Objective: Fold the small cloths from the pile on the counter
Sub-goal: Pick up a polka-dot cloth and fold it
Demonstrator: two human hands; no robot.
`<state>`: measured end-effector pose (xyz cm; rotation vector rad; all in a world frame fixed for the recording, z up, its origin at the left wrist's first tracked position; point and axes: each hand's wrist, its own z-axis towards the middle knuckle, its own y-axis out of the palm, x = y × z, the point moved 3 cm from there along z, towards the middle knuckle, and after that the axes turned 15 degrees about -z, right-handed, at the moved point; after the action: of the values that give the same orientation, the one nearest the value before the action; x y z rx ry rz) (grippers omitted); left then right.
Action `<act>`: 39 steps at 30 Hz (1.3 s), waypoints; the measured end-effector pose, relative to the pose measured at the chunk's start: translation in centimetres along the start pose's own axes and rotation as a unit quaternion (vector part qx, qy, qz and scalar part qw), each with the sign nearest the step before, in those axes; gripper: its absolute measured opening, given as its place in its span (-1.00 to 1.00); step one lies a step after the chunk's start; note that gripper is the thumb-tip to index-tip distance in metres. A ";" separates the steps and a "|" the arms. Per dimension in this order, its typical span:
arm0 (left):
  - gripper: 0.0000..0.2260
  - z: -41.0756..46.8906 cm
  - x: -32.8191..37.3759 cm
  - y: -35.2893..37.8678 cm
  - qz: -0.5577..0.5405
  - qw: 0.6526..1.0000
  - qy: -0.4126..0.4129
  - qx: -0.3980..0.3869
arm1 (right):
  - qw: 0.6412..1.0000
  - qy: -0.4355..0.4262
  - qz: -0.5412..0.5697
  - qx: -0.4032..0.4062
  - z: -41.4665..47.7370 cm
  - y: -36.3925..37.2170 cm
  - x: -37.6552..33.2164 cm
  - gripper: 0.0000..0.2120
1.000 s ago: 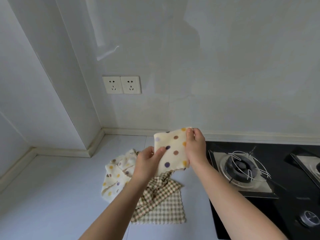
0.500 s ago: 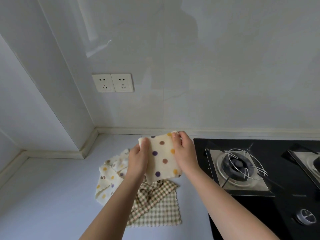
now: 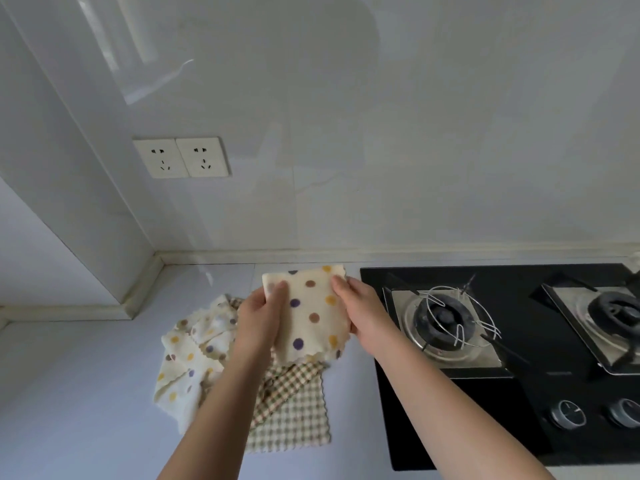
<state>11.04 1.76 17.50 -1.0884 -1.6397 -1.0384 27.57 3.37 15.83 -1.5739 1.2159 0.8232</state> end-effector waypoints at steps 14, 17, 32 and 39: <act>-0.79 -13.8 -6.9 20.3 -0.084 0.980 -0.111 -0.145 | 0.995 0.043 0.094 0.008 -9.6 -23.2 9.9 -0.71; -0.70 -17.7 -8.9 25.5 -0.115 0.958 -0.145 -0.220 | 0.991 0.047 0.122 0.038 -13.0 -30.2 12.3 -0.78; -0.73 -24.4 -13.6 46.6 -0.069 0.952 -0.116 -0.274 | 0.986 0.036 0.153 0.059 -17.3 -52.3 18.3 -0.78; -0.64 -24.9 -17.6 57.8 0.007 0.927 -0.113 -0.359 | 0.988 0.052 0.125 0.075 -14.1 -63.5 22.0 -0.77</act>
<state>75.30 -10.04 16.73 -1.7421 -1.4388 -1.6168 94.08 -13.54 18.00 -1.3742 1.5360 0.7941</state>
